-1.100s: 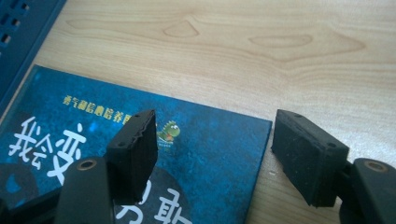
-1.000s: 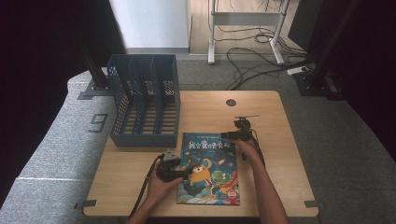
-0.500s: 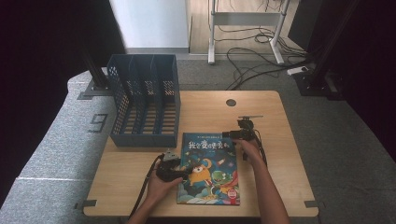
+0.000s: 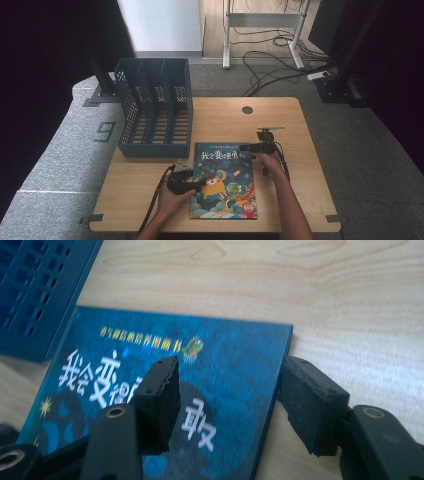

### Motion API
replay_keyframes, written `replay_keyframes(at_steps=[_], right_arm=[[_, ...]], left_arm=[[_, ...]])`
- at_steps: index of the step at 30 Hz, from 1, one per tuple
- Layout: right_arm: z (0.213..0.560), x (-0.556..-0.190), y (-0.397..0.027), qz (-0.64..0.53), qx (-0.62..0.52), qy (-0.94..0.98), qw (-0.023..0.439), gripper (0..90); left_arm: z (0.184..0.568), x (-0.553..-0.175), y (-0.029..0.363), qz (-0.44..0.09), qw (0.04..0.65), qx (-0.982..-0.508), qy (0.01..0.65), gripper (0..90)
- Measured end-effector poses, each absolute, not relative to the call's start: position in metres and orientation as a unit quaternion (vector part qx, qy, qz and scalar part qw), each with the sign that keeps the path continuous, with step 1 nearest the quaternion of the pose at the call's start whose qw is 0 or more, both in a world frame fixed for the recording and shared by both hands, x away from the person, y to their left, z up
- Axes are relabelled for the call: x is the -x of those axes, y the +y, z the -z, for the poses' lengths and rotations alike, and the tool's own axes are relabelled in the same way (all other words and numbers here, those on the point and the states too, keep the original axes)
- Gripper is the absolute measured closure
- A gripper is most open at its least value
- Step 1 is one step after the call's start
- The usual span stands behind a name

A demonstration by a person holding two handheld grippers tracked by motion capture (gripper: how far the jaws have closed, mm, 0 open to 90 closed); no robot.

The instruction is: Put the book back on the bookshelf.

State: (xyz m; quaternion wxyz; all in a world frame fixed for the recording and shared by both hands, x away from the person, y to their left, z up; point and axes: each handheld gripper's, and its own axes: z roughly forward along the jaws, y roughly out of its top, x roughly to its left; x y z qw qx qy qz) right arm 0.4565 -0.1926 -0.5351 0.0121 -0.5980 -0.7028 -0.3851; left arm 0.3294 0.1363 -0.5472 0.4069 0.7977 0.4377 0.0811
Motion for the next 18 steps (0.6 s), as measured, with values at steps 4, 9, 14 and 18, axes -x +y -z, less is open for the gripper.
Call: replay_keyframes(at_steps=[4, 9, 14, 18], right_arm=[[0.532, -0.453, -0.195, 0.382, 0.590, -0.711, 0.022, 40.6], [0.526, -0.448, -0.196, 0.389, 0.574, -0.720, 0.030, 50.2], [0.515, -0.441, -0.175, 0.400, 0.558, -0.727, -0.025, 45.6], [0.513, -0.444, -0.174, 0.371, 0.561, -0.737, -0.060, 41.2]], left_arm=[[0.547, -0.330, 0.137, -0.077, 0.409, -0.796, 0.439, 28.7], [0.547, -0.330, 0.137, -0.080, 0.408, -0.797, 0.438, 28.4], [0.547, -0.330, 0.137, -0.077, 0.411, -0.795, 0.439, 28.8], [0.547, -0.330, 0.137, -0.080, 0.408, -0.798, 0.437, 28.7]])
